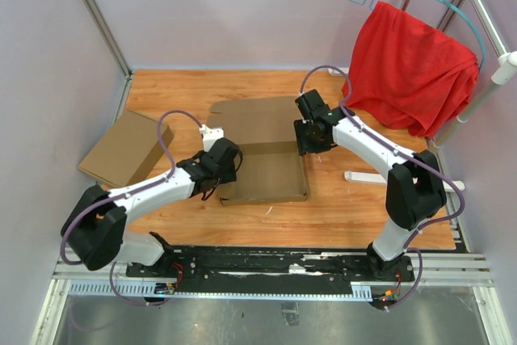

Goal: Fold the paper box

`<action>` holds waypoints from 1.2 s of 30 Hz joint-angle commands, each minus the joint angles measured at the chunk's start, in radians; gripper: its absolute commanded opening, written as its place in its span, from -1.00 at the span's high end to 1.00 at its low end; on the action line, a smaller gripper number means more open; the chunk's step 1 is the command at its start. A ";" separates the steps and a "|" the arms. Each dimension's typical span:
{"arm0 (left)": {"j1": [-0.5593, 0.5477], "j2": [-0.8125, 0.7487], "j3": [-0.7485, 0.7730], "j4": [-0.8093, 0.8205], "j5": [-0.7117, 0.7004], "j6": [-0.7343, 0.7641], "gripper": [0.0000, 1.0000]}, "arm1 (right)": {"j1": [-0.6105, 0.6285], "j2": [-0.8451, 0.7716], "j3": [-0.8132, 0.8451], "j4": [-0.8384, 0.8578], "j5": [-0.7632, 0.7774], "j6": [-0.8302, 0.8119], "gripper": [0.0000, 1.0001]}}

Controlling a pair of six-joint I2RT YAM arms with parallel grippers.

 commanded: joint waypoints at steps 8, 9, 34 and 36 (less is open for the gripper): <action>-0.007 0.163 0.138 -0.105 -0.036 0.089 0.30 | 0.001 -0.056 -0.168 0.072 -0.100 -0.021 0.04; -0.007 0.179 0.151 -0.118 -0.039 0.093 0.32 | 0.001 -0.059 -0.180 0.079 -0.107 -0.025 0.04; -0.124 0.579 0.428 -0.537 -0.355 -0.057 0.66 | 0.026 -0.063 -0.240 0.160 -0.127 -0.024 0.07; -0.129 0.575 0.426 -0.540 -0.356 -0.077 0.67 | 0.026 -0.062 -0.241 0.160 -0.124 -0.024 0.07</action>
